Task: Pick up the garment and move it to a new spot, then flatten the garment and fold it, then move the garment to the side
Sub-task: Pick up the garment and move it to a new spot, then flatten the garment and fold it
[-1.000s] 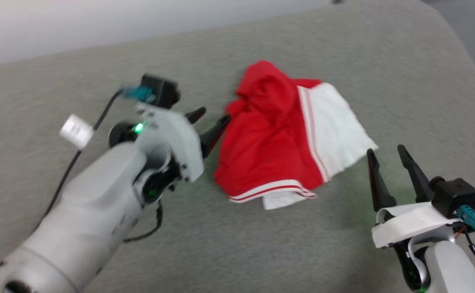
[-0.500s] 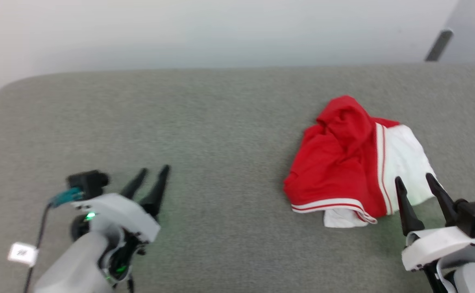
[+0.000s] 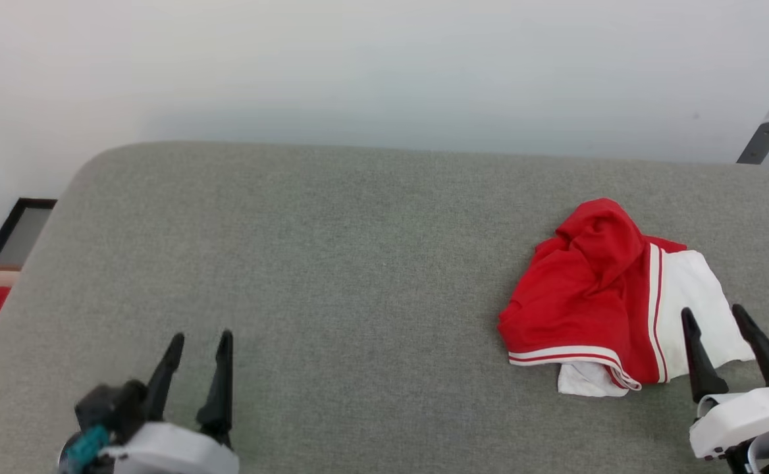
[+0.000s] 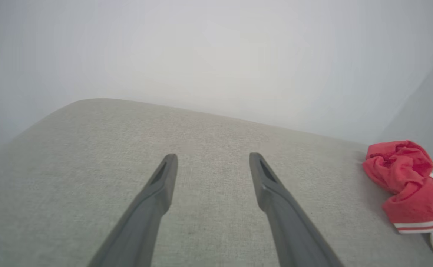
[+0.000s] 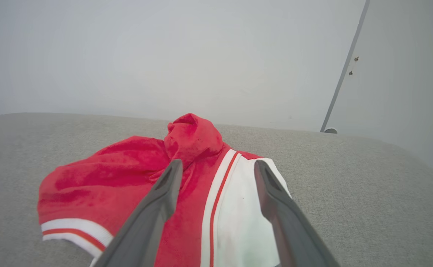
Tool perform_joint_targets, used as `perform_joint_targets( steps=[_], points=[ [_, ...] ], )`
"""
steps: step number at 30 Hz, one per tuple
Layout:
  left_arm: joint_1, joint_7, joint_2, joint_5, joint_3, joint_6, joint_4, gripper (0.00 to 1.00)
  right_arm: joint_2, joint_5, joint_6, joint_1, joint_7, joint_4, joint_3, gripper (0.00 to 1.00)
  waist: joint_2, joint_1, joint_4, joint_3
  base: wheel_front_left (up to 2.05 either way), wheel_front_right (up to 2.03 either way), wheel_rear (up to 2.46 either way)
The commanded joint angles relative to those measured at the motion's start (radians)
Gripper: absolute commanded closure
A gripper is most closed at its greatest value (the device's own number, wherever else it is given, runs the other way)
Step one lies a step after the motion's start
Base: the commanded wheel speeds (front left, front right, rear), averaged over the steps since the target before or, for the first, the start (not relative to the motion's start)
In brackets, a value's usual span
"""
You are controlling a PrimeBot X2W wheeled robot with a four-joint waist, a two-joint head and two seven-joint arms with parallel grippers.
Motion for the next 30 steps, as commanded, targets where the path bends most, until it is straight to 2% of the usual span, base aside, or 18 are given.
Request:
perform_joint_targets(
  steps=[1,5,12,16,21,24,25,30],
  points=[
    [0.016,0.000,-0.007,0.022,0.010,-0.004,-0.005,0.00,-0.004,0.007,0.000,0.013,0.001,-0.004,-0.007,0.00,0.0000,0.0000,-0.002,-0.003,0.00,0.00,0.00],
    [0.060,0.000,-0.049,0.096,0.069,-0.031,-0.020,0.00,-0.004,0.007,0.000,0.020,0.021,-0.015,-0.015,0.00,0.0000,0.0000,-0.009,-0.006,0.00,0.00,0.00],
    [0.063,0.000,-0.102,0.162,0.124,-0.084,-0.017,0.00,0.002,0.002,0.000,0.020,0.041,-0.029,-0.015,0.00,0.0000,0.0000,-0.029,-0.009,0.00,0.00,0.00],
    [-0.020,0.007,-0.083,0.183,0.075,-0.122,-0.018,0.00,0.015,0.003,0.000,0.028,0.022,-0.039,-0.044,0.00,0.0000,0.0000,-0.039,-0.001,0.00,0.00,0.00],
    [-0.264,0.165,-0.024,0.167,-0.088,-0.142,-0.035,0.00,0.049,-0.008,0.000,0.047,-0.003,-0.066,-0.085,0.00,0.0000,0.0000,-0.067,0.020,0.00,0.00,0.00],
    [-0.460,0.285,0.009,0.101,-0.245,-0.140,-0.042,0.00,0.076,-0.015,0.000,0.051,-0.018,-0.085,-0.104,0.00,0.0000,0.0000,-0.105,0.049,0.00,0.00,0.00],
    [-0.594,0.359,0.026,0.049,-0.357,-0.140,-0.031,0.00,0.095,-0.018,0.000,0.050,-0.026,-0.095,-0.109,0.00,0.0000,0.0000,-0.139,0.077,0.00,0.00,0.00],
    [-0.910,0.537,-0.014,-0.131,-0.614,-0.140,0.062,0.00,0.135,-0.013,0.000,0.007,-0.046,-0.103,-0.111,0.00,0.0000,0.0000,-0.241,0.168,0.00,0.00,0.00]
  ],
)
